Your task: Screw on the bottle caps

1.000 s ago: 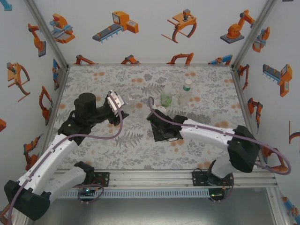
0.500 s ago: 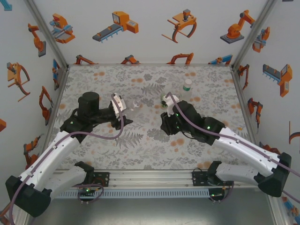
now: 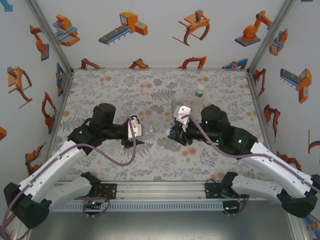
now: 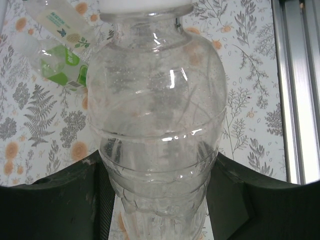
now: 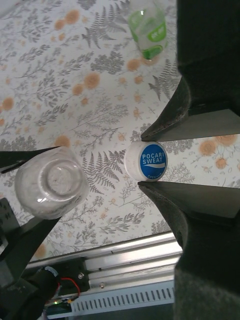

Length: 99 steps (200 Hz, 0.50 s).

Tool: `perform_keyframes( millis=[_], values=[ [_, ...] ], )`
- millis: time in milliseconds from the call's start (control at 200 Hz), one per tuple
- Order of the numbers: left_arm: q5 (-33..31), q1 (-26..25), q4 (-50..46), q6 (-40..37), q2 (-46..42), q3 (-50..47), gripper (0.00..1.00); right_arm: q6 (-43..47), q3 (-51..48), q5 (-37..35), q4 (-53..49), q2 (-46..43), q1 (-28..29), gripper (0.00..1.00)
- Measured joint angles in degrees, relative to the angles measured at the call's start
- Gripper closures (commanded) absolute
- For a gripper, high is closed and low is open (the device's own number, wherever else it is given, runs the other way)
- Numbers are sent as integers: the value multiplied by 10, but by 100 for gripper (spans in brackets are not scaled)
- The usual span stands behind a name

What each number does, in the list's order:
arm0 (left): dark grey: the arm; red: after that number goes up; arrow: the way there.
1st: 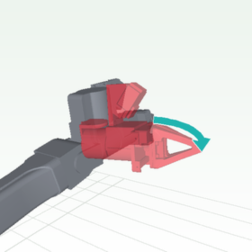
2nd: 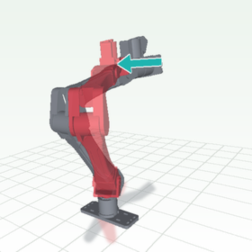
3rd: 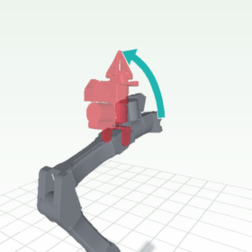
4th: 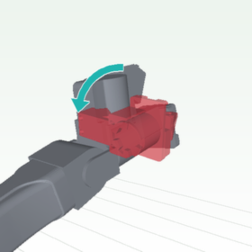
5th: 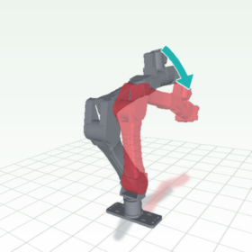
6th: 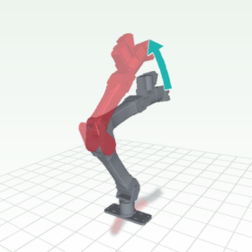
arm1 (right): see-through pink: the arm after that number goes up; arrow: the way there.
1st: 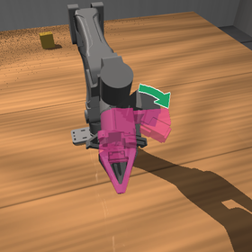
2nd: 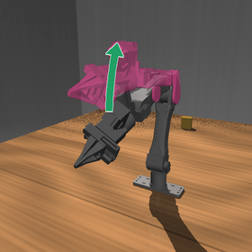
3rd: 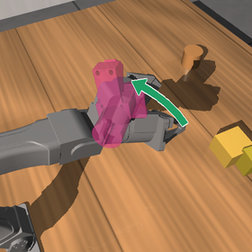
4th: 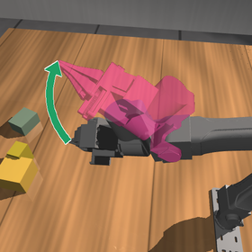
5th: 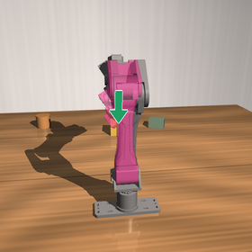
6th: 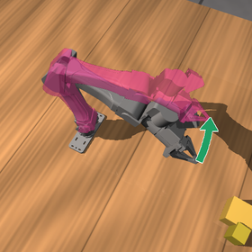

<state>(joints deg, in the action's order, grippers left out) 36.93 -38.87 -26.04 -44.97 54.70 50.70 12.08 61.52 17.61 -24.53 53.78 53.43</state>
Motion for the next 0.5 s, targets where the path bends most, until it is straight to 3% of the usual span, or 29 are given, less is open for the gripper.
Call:
perform_keyframes(
  millis=[496],
  values=[
    [-54, -25, -30, -54, -17, 0, 100, 101, 4, 86, 43, 25, 10, 91]
  ],
)
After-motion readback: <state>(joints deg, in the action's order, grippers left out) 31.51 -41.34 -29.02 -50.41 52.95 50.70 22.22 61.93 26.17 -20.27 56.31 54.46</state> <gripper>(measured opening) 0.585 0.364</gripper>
